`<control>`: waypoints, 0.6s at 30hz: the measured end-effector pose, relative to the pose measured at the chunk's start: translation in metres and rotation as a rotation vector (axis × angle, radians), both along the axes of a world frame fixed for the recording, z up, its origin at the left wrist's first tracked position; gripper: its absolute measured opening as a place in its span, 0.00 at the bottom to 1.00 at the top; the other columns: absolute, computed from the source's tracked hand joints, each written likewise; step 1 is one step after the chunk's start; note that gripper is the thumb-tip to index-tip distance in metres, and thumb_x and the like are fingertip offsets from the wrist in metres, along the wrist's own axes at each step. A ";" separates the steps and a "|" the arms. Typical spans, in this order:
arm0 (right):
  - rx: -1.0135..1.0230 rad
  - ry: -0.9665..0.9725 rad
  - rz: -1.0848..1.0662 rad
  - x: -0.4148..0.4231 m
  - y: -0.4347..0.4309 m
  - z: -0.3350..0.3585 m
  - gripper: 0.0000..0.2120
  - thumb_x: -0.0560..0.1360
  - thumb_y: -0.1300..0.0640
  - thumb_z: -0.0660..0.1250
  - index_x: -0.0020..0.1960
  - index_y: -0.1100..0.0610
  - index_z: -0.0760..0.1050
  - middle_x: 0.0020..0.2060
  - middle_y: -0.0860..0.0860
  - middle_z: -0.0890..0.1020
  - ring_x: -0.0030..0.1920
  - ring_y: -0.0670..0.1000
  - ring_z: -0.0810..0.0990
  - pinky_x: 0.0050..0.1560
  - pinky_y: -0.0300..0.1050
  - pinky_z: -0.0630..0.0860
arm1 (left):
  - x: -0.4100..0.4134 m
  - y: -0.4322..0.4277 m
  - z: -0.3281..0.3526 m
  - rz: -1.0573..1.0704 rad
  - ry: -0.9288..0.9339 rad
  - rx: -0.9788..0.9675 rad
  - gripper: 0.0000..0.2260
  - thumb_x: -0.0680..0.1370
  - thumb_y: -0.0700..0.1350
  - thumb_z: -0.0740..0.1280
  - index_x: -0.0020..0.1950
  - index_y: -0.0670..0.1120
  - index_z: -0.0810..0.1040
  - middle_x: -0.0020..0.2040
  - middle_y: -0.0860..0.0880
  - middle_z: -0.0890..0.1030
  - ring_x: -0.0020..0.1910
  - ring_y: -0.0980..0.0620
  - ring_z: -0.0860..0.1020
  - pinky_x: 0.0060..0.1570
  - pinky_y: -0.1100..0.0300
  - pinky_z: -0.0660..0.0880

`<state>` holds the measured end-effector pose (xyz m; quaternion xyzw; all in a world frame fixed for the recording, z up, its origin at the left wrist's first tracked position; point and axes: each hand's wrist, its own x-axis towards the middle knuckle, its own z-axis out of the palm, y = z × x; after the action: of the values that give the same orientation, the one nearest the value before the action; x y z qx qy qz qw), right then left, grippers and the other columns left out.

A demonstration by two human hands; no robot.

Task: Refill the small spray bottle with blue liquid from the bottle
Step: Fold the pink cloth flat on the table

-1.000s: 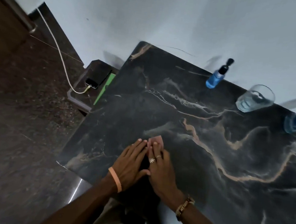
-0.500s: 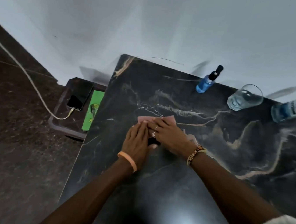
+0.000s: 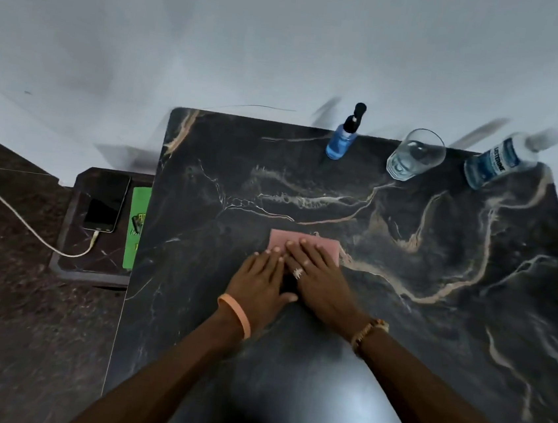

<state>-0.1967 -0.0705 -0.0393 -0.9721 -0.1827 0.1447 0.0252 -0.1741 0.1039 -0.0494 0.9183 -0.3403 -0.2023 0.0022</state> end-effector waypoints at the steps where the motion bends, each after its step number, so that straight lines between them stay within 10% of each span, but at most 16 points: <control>1: -0.034 0.015 0.018 0.013 0.004 0.003 0.27 0.80 0.50 0.50 0.77 0.59 0.61 0.76 0.58 0.65 0.76 0.62 0.62 0.74 0.61 0.61 | 0.009 0.002 0.003 0.016 -0.034 0.013 0.35 0.80 0.64 0.45 0.77 0.40 0.54 0.78 0.40 0.57 0.76 0.43 0.56 0.75 0.48 0.48; 4: -0.091 0.033 0.030 0.050 0.017 0.009 0.28 0.82 0.51 0.55 0.80 0.57 0.55 0.79 0.55 0.56 0.78 0.60 0.54 0.77 0.57 0.53 | 0.030 -0.001 0.014 0.093 -0.081 0.037 0.31 0.81 0.61 0.46 0.76 0.41 0.60 0.75 0.41 0.63 0.73 0.43 0.62 0.73 0.48 0.53; 10: -0.102 0.008 0.117 0.023 0.006 0.021 0.23 0.78 0.53 0.66 0.72 0.56 0.71 0.72 0.56 0.70 0.72 0.59 0.67 0.71 0.54 0.64 | -0.005 -0.021 0.025 0.058 -0.030 0.041 0.25 0.82 0.55 0.47 0.73 0.43 0.66 0.72 0.40 0.68 0.71 0.41 0.65 0.70 0.47 0.58; 18: -0.140 -0.064 0.132 -0.007 -0.097 0.019 0.22 0.75 0.56 0.70 0.69 0.57 0.75 0.69 0.58 0.74 0.66 0.61 0.74 0.64 0.57 0.72 | -0.036 -0.107 0.024 0.135 0.101 -0.107 0.33 0.81 0.61 0.49 0.78 0.40 0.52 0.78 0.40 0.51 0.78 0.43 0.48 0.76 0.50 0.47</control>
<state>-0.2034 -0.1677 -0.0204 -0.9615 -0.2363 0.1275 -0.0580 -0.2102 -0.0034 -0.0258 0.9262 -0.2876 -0.2293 0.0823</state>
